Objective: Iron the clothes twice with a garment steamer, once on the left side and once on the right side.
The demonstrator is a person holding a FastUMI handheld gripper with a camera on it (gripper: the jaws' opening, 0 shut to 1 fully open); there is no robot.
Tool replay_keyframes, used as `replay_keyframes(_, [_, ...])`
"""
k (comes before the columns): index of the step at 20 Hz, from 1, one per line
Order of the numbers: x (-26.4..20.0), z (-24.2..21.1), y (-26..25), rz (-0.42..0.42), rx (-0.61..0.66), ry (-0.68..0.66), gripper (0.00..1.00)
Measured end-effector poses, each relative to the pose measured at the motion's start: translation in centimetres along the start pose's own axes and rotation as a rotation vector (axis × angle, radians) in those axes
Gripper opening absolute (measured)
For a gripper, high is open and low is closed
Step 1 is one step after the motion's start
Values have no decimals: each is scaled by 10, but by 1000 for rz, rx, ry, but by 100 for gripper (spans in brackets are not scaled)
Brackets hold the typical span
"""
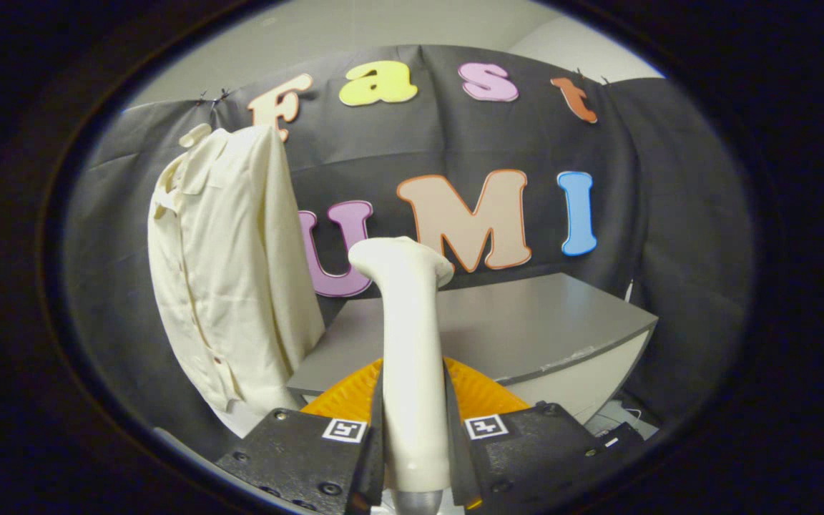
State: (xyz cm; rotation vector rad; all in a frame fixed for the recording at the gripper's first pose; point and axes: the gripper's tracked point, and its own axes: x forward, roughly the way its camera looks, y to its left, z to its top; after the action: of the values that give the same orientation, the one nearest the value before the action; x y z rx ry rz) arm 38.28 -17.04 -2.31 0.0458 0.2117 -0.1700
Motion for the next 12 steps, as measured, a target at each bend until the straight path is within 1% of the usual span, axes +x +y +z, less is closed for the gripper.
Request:
replay_keyframes(3, [-42,4,33,-54,33,-34,36])
replay_keyframes(5, [-66,0,61,-77,41,-32,36])
replay_keyframes(9, [-112,-1,123,-77,50,-56,36])
replay_keyframes(12, [-129,-3,164,-76,44,-48,36])
